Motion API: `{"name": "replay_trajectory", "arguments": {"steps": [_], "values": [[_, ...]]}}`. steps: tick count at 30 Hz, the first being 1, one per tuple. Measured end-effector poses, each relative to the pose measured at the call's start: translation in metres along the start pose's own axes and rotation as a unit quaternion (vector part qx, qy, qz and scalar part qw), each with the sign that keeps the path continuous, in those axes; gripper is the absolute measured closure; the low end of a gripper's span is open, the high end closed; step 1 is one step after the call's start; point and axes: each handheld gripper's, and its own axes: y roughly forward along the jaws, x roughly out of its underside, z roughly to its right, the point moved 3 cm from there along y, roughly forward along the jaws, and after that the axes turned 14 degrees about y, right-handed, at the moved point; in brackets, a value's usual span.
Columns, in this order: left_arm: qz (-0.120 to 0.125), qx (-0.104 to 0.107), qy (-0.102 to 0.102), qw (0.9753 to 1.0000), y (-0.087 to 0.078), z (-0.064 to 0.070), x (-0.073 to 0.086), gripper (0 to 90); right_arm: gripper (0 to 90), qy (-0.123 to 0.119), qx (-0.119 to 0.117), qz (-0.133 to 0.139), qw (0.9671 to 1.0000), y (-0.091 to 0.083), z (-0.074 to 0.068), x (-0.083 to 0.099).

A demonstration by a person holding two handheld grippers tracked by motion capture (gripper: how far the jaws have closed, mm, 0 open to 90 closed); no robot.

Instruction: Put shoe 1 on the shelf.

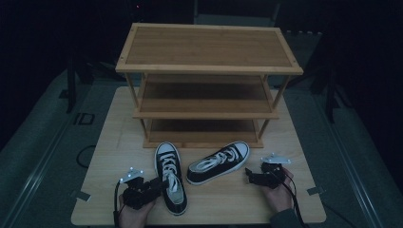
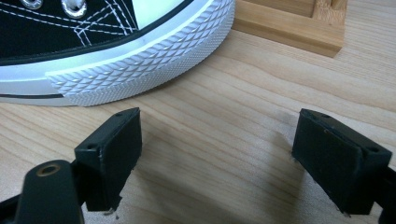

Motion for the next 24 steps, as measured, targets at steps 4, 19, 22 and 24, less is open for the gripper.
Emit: {"name": "replay_trajectory", "arguments": {"steps": [4,19,22,24], "values": [[0.0,0.0,0.001,1.0,-0.001,0.002,0.001,63.8,15.3,0.0,0.0,0.0,1.0,0.0,0.0,0.0],[0.003,0.031,-0.022,0.9993,0.007,-0.006,-0.006,86.9,15.3,0.0,0.0,0.0,1.0,0.0,0.0,0.0],[0.015,0.041,-0.042,0.9982,0.004,-0.012,-0.006,87.8,15.3,0.0,0.0,0.0,1.0,0.0,0.0,0.0],[0.026,0.047,-0.052,0.9972,0.001,-0.017,-0.007,88.0,15.3,0.0,0.0,0.0,1.0,0.0,0.0,0.0]]}}
